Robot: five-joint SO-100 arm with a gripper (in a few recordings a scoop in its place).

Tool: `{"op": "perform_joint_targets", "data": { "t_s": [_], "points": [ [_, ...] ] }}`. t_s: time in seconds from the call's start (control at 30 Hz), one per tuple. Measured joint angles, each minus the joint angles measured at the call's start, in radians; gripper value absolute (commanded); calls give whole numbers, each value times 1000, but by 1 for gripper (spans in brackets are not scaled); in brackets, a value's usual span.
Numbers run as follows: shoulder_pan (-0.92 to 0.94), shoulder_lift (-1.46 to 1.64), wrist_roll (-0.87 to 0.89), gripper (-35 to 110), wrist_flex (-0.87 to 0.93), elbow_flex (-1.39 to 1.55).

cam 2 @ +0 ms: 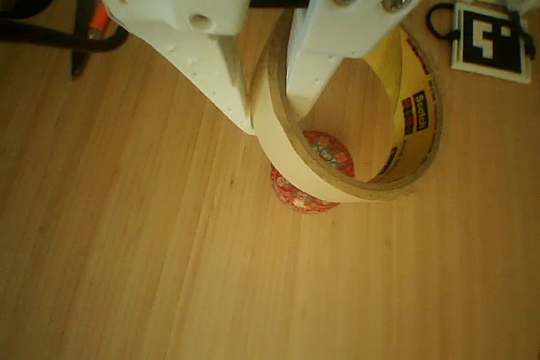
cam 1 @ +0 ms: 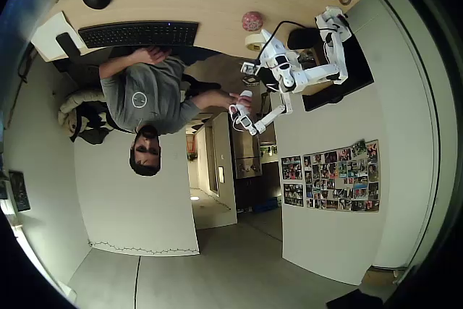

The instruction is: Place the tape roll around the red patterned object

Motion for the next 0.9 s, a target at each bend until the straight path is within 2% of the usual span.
{"op": "perform_joint_targets", "data": {
  "t_s": [0.63,0.9],
  "points": [
    [9,-112,43,0,-75,3],
    [34,-146,67,8,-80,-32]
  ]
}}
